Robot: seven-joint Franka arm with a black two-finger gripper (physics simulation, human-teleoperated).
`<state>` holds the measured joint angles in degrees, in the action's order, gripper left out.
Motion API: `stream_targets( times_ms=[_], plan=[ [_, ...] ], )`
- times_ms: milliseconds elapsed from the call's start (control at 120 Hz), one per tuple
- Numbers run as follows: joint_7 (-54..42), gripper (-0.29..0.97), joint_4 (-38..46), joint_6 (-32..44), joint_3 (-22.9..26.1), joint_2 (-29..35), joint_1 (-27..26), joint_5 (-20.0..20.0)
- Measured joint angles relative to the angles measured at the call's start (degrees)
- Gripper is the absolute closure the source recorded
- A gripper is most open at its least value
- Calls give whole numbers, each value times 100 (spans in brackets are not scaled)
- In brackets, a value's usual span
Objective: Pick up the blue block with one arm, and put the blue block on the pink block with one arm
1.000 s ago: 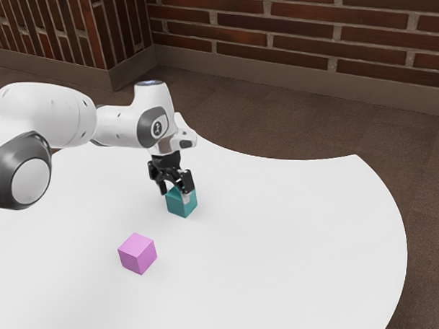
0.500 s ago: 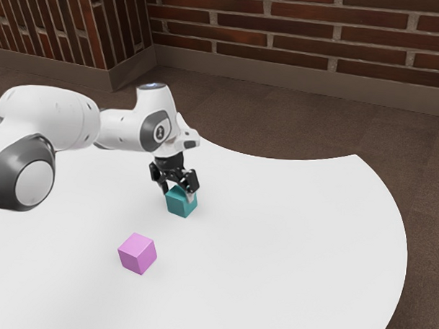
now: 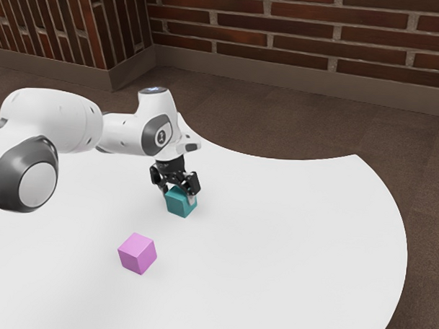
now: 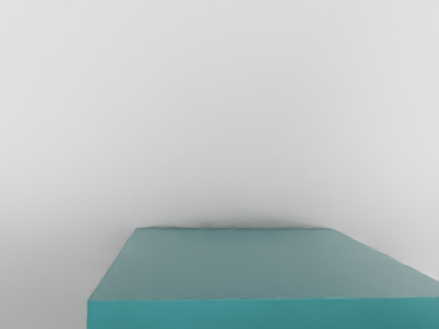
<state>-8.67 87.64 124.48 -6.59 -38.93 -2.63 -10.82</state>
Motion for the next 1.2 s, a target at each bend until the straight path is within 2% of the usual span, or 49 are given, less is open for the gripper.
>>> stream_targets(
  times_ms=[1200],
  plan=[
    [219, 2, 46, -156, 0, 12, -21, 56]
  ],
)
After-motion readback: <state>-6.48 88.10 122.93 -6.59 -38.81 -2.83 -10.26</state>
